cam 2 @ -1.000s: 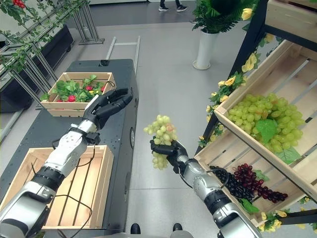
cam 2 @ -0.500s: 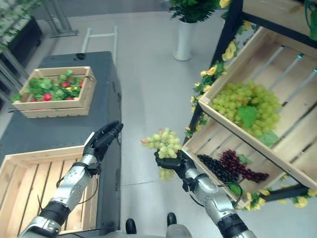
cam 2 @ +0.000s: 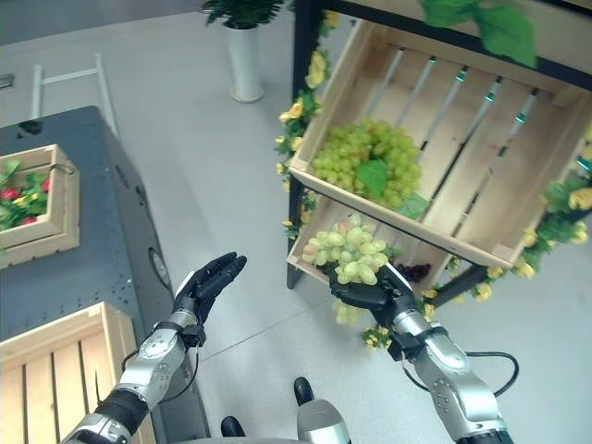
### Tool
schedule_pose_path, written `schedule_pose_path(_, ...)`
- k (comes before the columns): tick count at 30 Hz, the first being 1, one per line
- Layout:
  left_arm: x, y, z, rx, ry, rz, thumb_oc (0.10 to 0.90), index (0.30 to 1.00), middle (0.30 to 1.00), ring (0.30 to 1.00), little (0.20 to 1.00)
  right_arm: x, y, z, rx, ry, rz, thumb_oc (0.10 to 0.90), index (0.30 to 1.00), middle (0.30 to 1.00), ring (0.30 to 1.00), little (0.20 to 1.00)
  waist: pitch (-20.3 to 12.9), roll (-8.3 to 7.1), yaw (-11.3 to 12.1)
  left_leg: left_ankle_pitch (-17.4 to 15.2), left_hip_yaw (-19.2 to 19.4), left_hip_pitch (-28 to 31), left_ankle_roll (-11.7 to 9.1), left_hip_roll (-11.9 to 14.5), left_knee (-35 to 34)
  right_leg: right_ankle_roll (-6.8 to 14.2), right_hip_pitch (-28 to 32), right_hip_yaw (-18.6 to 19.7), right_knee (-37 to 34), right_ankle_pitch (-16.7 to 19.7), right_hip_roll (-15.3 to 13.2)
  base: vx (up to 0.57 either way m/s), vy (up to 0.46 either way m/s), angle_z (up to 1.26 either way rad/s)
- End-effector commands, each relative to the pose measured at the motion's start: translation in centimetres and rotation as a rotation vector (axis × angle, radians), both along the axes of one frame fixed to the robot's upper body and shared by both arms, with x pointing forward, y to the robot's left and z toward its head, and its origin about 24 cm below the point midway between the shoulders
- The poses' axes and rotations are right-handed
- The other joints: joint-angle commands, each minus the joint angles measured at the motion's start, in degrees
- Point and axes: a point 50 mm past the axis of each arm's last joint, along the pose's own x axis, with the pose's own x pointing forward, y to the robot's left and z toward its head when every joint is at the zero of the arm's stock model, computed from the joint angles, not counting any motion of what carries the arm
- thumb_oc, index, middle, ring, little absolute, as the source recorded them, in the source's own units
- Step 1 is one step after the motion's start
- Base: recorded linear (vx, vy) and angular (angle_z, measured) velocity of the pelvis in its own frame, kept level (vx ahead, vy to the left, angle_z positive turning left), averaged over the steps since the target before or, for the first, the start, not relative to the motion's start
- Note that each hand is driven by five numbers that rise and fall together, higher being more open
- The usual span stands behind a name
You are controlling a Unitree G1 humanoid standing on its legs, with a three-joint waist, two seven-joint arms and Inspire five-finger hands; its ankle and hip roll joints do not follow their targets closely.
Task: Pick up the fruits from the basket on one side to the basket on the other side
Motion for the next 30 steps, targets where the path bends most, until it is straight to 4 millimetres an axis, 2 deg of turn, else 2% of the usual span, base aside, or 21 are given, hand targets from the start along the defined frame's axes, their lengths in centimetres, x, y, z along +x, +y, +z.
schedule_pose_path(1, 2.0, -0.1, 2.6, 0.012, -0.17, -0.018, 0.8, 0.9, 0.9, 0.9, 0.9, 1.6, -0.5, 9.4, 0.08, -0.446, 0.071, 0.4, 0.3, 0.3, 0.3, 0.3, -2.3, 0.81, -0.6, -8.6, -1.3, 1.2, 1.9, -2.2, 0.6, 0.0, 0.7, 0.1, 0.7, -3.3, 4.7, 0.08, 0.073, -0.19)
schedule_pose_path(6, 1.4, 0.2, 1.7, 0.009, -0.125, -0.02, 0.8, 0.9, 0.9, 0.9, 0.9, 1.5, -1.8, 12.5, 0.146, -0.564, 0.014, 0.4, 0.3, 0.3, 0.3, 0.3, -2.9, 0.85, -1.3, -9.2, -1.0, 0.7, 2.1, -2.1, 0.6, 0.1, -0.1, 1.5, 0.8, -3.2, 5.3, 0.04, 0.031, -0.15)
schedule_pose_path(14, -0.2, 1.0, -0.1, 0.013, -0.048, -0.046, 0.8, 0.9, 0.9, 0.9, 0.9, 1.8, -5.3, 15.0, 0.05, -0.638, -0.119, 0.4, 0.3, 0.3, 0.3, 0.3, -4.5, 0.72, -1.1, -10.3, -1.4, 0.2, 2.3, -2.2, 1.5, 0.2, -0.4, 2.7, 0.8, -3.3, 5.5, 0.04, 0.006, -0.02)
schedule_pose_path(15, -0.5, 1.2, -0.5, 0.02, -0.028, -0.056, 0.8, 0.9, 0.9, 0.9, 0.9, 1.9, -6.1, 15.9, 0.044, -0.668, -0.147, 0.4, 0.3, 0.3, 0.3, 0.3, -4.8, 0.6, -0.9, -10.3, -1.6, -0.1, 2.2, -2.2, 1.7, 0.2, -0.6, 3.0, 0.8, -3.2, 5.5, -0.02, -0.062, -0.01)
schedule_pose_path(16, -0.6, 1.2, -0.6, 0.021, -0.025, -0.056, 0.8, 0.9, 0.9, 0.9, 0.9, 1.9, -6.2, 16.2, 0.045, -0.675, -0.148, 0.4, 0.3, 0.3, 0.3, 0.3, -4.8, 0.16, -0.8, -9.3, -0.9, -0.6, 2.0, -2.1, 2.0, -0.2, -1.2, 3.3, 1.0, -2.4, 5.6, -0.01, -0.062, -0.02)
schedule_pose_path(23, -1.3, 1.7, -1.3, 0.028, 0.016, -0.08, 0.8, 0.9, 0.9, 0.9, 0.9, 2.3, -7.1, 19.4, 0.034, -0.783, -0.174, 0.4, 0.3, 0.3, 0.3, 0.3, -5.4, -0.1, 0.2, -9.8, -1.9, -1.3, 2.1, -2.4, 2.8, -0.1, -1.1, 3.4, 0.7, -2.2, 5.4, 0.0, -0.008, -0.01)
schedule_pose_path(28, -1.3, 1.1, -1.3, 0.028, 0.021, -0.107, 0.8, 0.9, 0.9, 0.9, 0.9, 2.9, -9.2, 21.7, -0.032, -0.821, -0.323, 0.4, 0.3, 0.3, 0.3, 0.3, -6.0, -0.16, 1.0, -9.9, -2.9, -1.2, 2.1, -2.6, 2.5, -0.1, -0.8, 3.1, 0.4, -2.3, 5.4, 0.01, 0.001, 0.0)
schedule_pose_path(30, -1.5, 1.0, -1.5, 0.029, 0.028, -0.118, 0.8, 0.9, 0.9, 0.9, 0.9, 3.0, -10.8, 23.1, -0.108, -0.834, -0.435, 0.4, 0.3, 0.3, 0.3, 0.3, -6.6, -0.22, 1.7, -9.8, -3.4, -0.9, 2.1, -2.7, 2.1, -0.1, -0.6, 2.7, 0.3, -2.4, 5.3, 0.04, 0.002, 0.01)
